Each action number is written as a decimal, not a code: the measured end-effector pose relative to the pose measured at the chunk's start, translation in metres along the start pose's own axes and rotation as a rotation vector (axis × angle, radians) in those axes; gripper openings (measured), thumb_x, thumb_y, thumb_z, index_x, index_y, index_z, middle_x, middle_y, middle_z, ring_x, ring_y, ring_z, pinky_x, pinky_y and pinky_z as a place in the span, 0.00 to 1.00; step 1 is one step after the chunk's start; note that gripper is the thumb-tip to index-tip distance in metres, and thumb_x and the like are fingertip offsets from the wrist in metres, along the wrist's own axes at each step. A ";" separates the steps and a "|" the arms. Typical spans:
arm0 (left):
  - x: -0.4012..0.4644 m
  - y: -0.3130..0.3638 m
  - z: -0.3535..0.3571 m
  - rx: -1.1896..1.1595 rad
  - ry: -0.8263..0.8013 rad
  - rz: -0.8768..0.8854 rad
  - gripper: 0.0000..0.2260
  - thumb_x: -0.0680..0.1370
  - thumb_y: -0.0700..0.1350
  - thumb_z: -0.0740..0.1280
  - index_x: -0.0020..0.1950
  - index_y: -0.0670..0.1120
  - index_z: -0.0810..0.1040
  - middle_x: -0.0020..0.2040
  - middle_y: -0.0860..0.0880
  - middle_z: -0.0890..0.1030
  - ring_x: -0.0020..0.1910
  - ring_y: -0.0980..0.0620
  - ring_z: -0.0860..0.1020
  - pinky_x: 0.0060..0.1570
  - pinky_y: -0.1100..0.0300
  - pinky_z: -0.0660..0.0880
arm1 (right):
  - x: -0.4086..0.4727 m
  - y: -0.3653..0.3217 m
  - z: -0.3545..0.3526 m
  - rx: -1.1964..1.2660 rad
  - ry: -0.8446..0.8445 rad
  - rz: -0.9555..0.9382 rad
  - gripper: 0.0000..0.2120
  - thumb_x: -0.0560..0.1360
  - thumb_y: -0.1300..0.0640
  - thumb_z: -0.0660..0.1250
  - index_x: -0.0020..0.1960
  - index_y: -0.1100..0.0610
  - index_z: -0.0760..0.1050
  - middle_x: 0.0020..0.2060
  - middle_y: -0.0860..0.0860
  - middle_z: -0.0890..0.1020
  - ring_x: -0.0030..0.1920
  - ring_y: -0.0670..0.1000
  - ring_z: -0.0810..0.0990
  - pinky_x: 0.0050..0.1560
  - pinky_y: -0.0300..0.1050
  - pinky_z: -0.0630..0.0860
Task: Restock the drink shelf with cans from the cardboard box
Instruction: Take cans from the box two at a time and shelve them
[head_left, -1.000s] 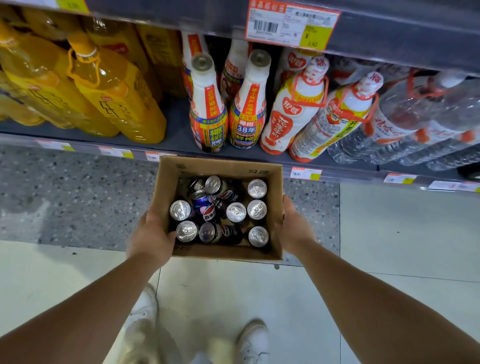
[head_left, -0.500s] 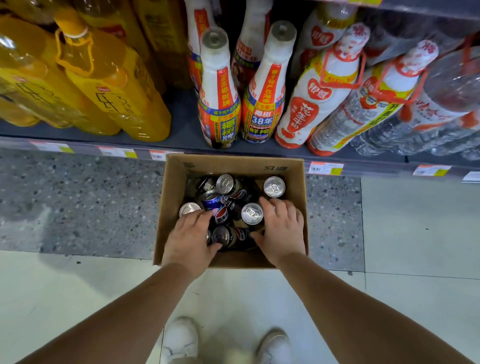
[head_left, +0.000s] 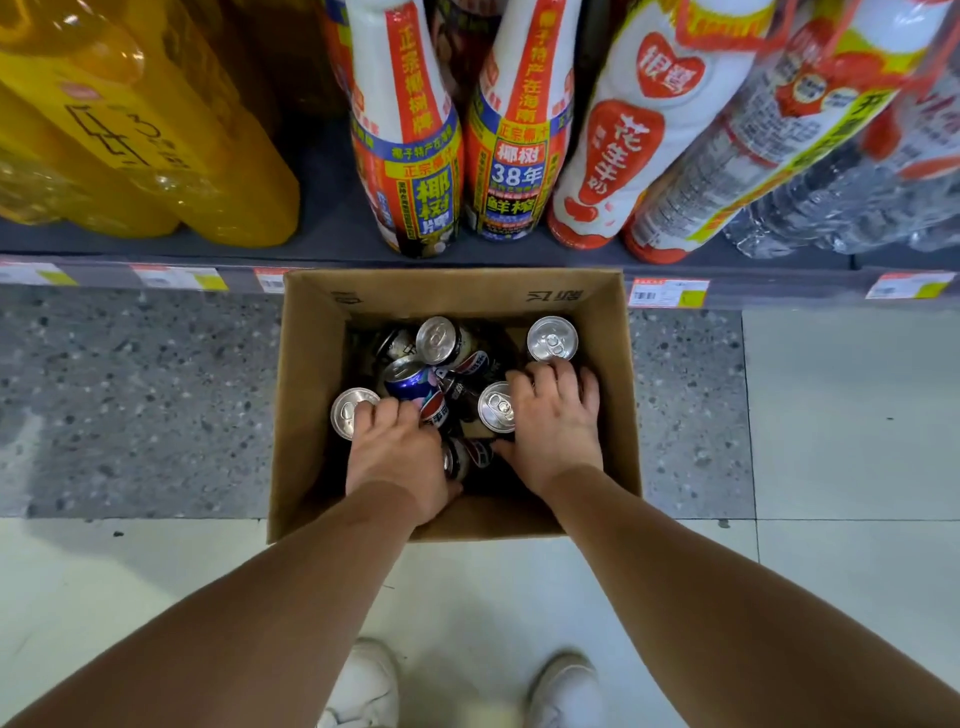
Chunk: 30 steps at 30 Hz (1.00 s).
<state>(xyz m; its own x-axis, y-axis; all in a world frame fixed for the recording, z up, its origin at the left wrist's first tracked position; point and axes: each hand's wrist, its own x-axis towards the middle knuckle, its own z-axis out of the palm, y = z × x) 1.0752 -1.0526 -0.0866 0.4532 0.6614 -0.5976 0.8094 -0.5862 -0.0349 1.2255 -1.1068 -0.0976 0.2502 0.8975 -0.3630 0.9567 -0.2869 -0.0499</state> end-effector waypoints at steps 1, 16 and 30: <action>0.002 0.001 0.001 0.009 -0.016 -0.006 0.31 0.69 0.68 0.63 0.65 0.49 0.75 0.67 0.48 0.69 0.67 0.44 0.62 0.70 0.45 0.52 | 0.001 0.000 0.001 -0.002 0.011 0.004 0.35 0.71 0.42 0.70 0.72 0.53 0.62 0.69 0.53 0.67 0.73 0.57 0.58 0.74 0.60 0.48; -0.036 -0.007 -0.041 -0.533 0.123 0.018 0.28 0.61 0.55 0.70 0.61 0.57 0.69 0.50 0.56 0.80 0.56 0.52 0.76 0.71 0.48 0.57 | -0.022 0.014 -0.050 0.568 0.003 0.094 0.30 0.64 0.49 0.77 0.63 0.47 0.70 0.60 0.46 0.75 0.66 0.51 0.68 0.69 0.49 0.63; -0.105 -0.020 -0.137 -1.314 0.290 -0.192 0.23 0.66 0.36 0.76 0.54 0.53 0.73 0.48 0.53 0.79 0.48 0.54 0.78 0.41 0.64 0.74 | -0.044 0.010 -0.173 1.284 0.059 0.151 0.26 0.62 0.63 0.80 0.52 0.47 0.72 0.46 0.39 0.80 0.46 0.34 0.79 0.46 0.25 0.73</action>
<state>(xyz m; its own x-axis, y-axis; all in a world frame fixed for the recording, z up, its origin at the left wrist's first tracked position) 1.0626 -1.0468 0.0864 0.2239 0.8507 -0.4757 0.5495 0.2929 0.7825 1.2503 -1.0913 0.0791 0.3807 0.8320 -0.4036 0.0998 -0.4709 -0.8765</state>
